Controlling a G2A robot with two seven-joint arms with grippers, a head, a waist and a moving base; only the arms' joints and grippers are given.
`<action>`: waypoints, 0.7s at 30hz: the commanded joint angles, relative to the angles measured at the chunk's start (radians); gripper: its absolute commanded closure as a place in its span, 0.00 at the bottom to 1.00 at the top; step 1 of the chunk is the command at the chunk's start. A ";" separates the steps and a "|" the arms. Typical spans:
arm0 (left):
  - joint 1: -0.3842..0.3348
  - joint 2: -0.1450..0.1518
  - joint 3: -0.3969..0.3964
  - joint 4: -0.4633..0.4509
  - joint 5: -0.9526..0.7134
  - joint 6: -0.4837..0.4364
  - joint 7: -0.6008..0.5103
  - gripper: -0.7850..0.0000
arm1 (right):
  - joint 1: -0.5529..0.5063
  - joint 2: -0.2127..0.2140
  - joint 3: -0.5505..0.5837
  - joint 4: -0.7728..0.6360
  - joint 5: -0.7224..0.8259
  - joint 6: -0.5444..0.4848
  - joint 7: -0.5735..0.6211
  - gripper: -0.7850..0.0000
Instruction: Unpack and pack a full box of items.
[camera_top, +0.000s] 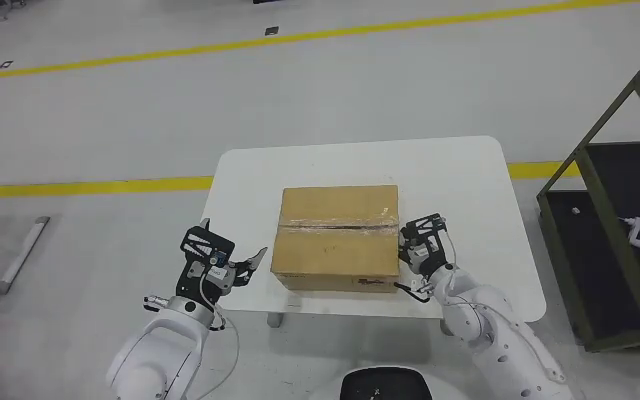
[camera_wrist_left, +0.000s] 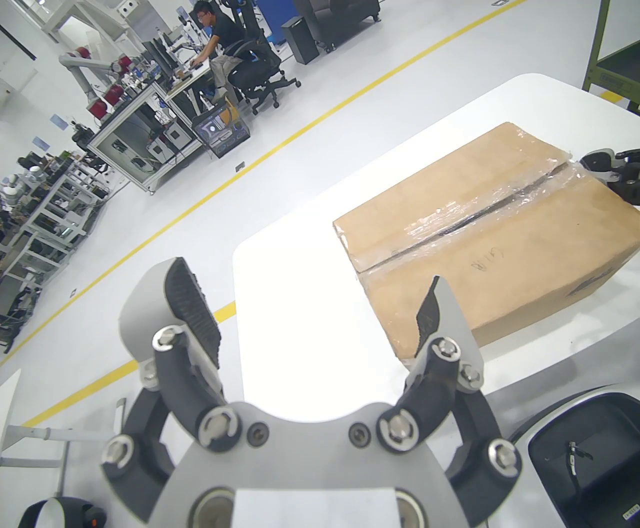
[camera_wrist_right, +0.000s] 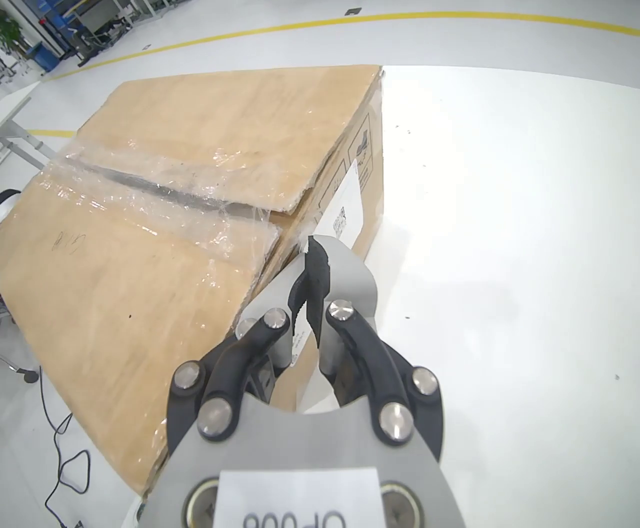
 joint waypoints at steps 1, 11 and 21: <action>0.000 0.000 0.000 0.000 0.000 0.000 0.000 0.00 | 0.006 -0.001 -0.008 0.007 0.008 -0.006 -0.004 1.00; -0.009 0.000 0.021 -0.007 0.000 0.001 0.028 0.00 | -0.047 0.008 0.033 -0.073 0.001 0.056 -0.015 1.00; -0.198 -0.005 0.289 0.059 -0.008 -0.085 -0.015 0.00 | -0.186 0.028 0.140 -0.238 -0.029 0.100 -0.018 1.00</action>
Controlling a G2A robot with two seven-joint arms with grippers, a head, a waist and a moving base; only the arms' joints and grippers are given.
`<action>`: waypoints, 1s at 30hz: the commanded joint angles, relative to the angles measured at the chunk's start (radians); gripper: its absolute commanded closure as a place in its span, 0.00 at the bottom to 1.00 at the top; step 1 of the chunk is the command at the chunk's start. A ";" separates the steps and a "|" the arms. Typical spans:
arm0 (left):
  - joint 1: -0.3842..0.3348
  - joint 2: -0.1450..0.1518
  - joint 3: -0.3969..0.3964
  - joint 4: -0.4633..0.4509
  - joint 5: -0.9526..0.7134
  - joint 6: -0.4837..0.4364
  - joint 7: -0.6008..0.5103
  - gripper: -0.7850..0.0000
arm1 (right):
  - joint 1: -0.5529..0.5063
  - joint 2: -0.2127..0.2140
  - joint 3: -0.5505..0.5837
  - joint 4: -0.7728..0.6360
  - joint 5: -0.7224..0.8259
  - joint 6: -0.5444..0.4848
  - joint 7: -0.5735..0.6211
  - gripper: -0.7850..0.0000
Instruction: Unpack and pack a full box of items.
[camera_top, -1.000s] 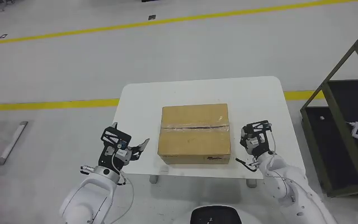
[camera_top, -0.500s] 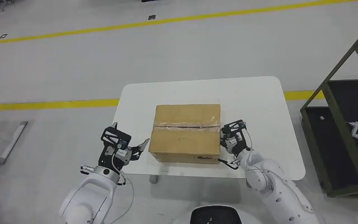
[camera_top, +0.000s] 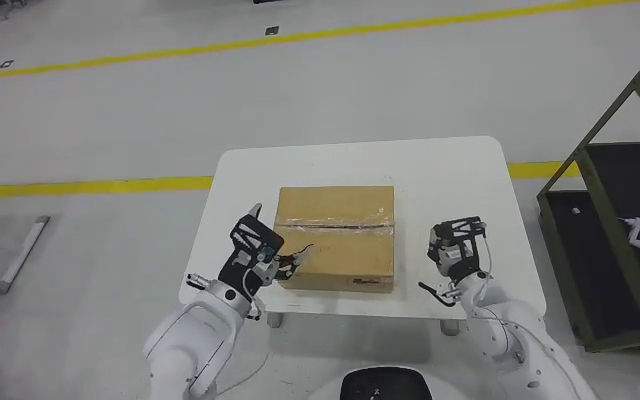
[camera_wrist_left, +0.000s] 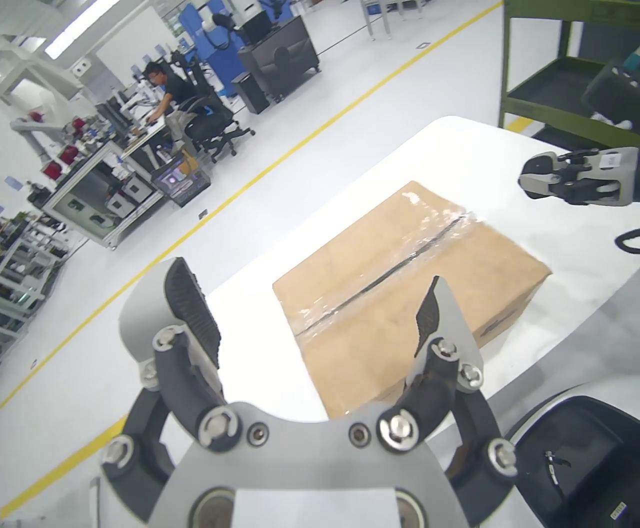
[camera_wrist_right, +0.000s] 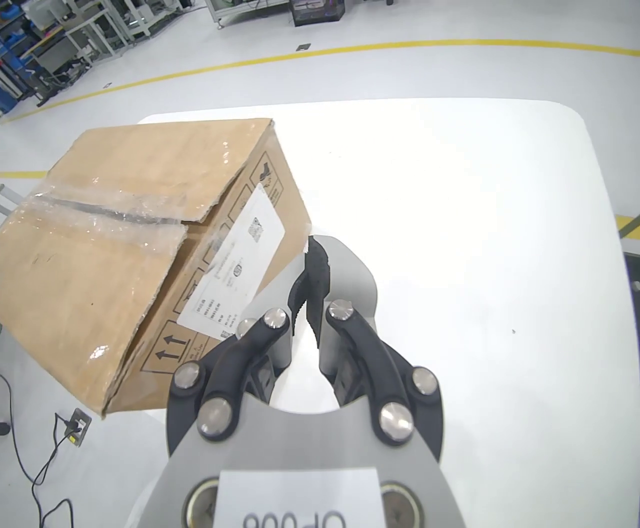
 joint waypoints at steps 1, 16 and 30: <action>-0.057 -0.004 0.084 0.033 0.003 -0.012 -0.014 0.00 | -0.024 0.003 0.020 -0.029 0.004 0.006 0.001 1.00; -0.145 -0.017 0.211 0.101 -0.012 -0.009 -0.023 0.00 | -0.149 0.016 0.106 -0.147 0.029 0.024 -0.016 1.00; -0.212 -0.035 0.337 0.220 0.022 0.056 -0.014 0.00 | -0.180 0.022 0.137 -0.167 0.044 0.021 -0.025 1.00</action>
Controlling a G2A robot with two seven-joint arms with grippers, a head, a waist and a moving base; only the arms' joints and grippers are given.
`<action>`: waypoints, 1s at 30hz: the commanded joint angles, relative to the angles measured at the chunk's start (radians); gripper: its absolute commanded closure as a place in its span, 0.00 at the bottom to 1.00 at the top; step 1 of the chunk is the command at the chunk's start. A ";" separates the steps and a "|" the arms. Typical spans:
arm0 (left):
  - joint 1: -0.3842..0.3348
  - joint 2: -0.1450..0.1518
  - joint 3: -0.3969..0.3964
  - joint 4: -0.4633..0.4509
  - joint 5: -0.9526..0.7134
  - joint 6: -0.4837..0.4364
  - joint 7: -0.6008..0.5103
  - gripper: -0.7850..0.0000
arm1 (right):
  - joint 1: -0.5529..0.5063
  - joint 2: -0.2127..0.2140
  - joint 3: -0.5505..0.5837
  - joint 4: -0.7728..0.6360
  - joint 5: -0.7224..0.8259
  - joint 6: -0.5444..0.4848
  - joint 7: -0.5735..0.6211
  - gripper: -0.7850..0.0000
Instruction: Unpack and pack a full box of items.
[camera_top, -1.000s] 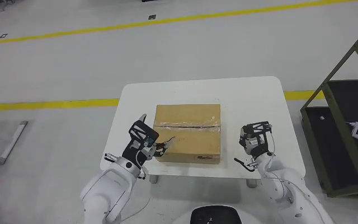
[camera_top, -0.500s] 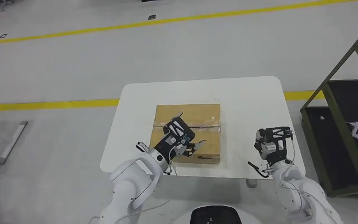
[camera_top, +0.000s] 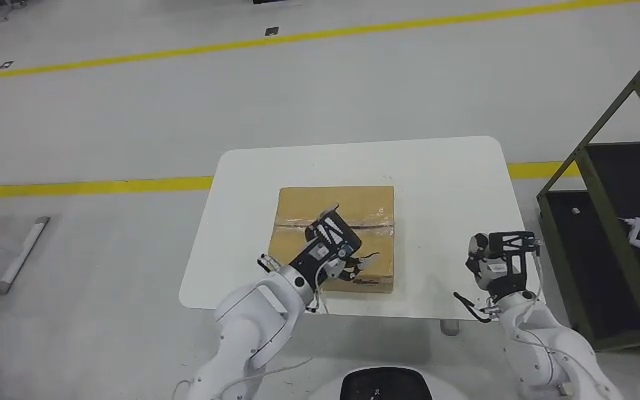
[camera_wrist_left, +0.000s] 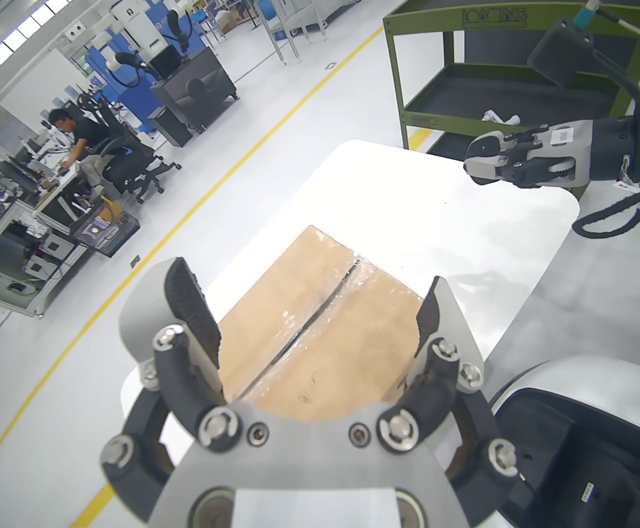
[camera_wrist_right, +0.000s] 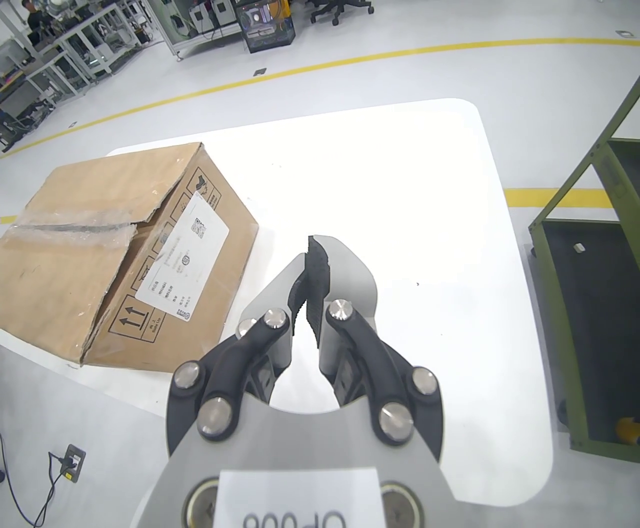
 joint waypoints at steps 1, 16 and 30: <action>-0.042 -0.009 0.053 0.061 0.009 0.023 -0.016 0.00 | -0.002 0.001 0.006 -0.002 0.002 0.001 0.000 1.00; -0.305 -0.077 0.282 0.451 0.138 0.100 -0.044 0.00 | -0.028 0.006 0.040 -0.008 0.018 0.010 -0.012 1.00; -0.327 -0.098 0.304 0.525 0.214 0.140 -0.114 0.24 | -0.022 0.010 0.038 0.004 0.028 0.005 -0.016 1.00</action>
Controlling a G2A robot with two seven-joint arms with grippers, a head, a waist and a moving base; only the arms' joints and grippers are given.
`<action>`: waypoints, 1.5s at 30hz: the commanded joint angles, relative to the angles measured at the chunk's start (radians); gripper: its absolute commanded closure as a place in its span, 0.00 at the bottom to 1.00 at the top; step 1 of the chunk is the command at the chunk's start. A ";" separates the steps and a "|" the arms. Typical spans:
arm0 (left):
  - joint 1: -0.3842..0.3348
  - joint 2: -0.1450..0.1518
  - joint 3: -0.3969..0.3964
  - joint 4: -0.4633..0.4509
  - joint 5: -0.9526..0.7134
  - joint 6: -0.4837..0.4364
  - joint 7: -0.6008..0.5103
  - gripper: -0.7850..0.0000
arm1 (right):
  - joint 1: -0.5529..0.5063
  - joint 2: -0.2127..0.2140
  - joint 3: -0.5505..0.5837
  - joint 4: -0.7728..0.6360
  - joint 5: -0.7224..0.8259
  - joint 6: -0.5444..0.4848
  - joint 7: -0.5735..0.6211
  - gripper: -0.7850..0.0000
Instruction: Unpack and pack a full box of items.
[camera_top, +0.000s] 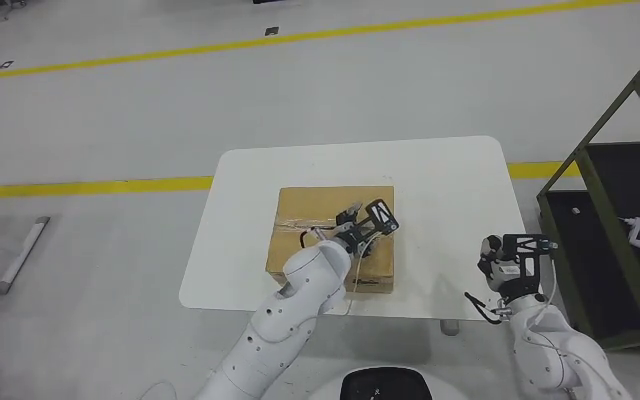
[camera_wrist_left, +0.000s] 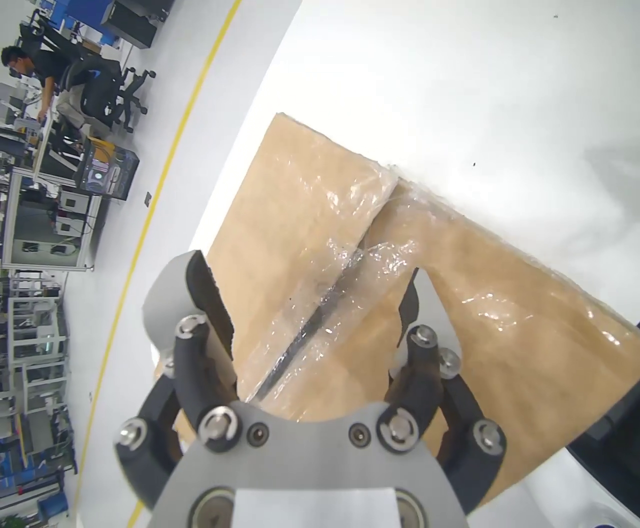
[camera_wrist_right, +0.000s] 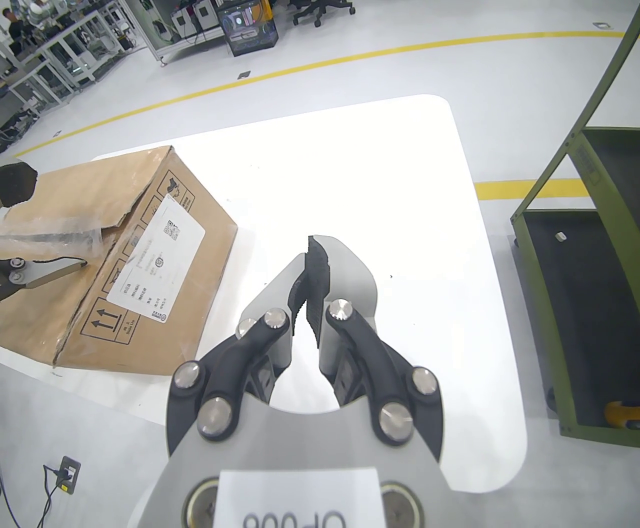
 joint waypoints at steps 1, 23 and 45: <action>0.004 -0.001 -0.002 -0.001 0.008 0.006 0.000 0.25 | 0.001 0.000 0.000 0.001 0.001 0.000 -0.001 1.00; 0.053 -0.011 -0.025 -0.064 0.051 -0.017 -0.006 0.58 | -0.005 0.002 -0.020 0.005 0.018 0.015 -0.008 1.00; 0.071 -0.026 -0.033 -0.073 0.064 -0.052 -0.033 0.50 | -0.010 0.007 -0.010 0.008 0.028 0.013 -0.016 1.00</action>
